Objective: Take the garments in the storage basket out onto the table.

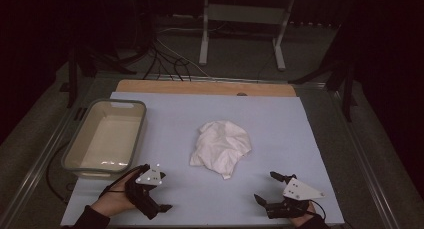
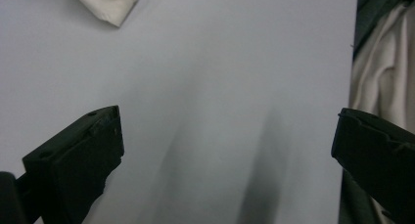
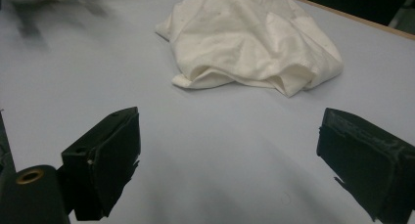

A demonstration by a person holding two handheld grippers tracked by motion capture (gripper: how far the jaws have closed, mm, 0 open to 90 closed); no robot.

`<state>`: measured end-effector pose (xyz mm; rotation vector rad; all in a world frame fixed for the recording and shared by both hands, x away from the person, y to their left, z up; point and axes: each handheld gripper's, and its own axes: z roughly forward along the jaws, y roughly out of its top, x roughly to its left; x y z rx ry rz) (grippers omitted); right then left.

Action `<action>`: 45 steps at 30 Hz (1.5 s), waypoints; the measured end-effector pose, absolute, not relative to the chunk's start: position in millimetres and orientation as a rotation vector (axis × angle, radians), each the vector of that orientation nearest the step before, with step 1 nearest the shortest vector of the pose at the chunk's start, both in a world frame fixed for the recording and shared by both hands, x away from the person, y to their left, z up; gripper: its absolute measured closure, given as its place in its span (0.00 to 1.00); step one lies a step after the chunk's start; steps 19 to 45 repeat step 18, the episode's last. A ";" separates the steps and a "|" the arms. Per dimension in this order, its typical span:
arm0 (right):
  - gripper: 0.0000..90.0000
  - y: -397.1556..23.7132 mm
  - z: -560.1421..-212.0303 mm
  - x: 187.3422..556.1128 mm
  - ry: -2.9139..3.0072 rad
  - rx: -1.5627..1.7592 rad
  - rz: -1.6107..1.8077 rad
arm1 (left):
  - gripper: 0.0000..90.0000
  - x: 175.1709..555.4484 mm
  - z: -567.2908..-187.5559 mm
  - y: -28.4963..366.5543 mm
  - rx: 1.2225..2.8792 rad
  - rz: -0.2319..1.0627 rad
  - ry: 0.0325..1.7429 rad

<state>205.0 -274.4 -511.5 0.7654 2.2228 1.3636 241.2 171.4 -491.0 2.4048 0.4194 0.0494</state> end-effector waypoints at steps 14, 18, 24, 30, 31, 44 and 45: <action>0.10 -274.3 -514.2 206.0 2.233 0.774 1.360 | 0.00 235.7 -493.4 187.6 2.381 0.068 0.434; 0.10 -274.3 -514.5 206.2 2.234 0.779 1.360 | 0.00 235.1 -493.0 188.2 2.379 0.067 0.435; 0.10 -274.3 -514.5 206.2 2.234 0.779 1.360 | 0.00 235.1 -493.0 188.2 2.379 0.067 0.435; 0.10 -274.3 -514.5 206.2 2.234 0.779 1.360 | 0.00 235.1 -493.0 188.2 2.379 0.067 0.435; 0.10 -274.3 -514.5 206.2 2.234 0.779 1.360 | 0.00 235.1 -493.0 188.2 2.379 0.067 0.435; 0.10 -274.3 -514.5 206.2 2.234 0.779 1.360 | 0.00 235.1 -493.0 188.2 2.379 0.067 0.435; 0.10 -274.3 -514.5 206.2 2.234 0.779 1.360 | 0.00 235.1 -493.0 188.2 2.379 0.067 0.435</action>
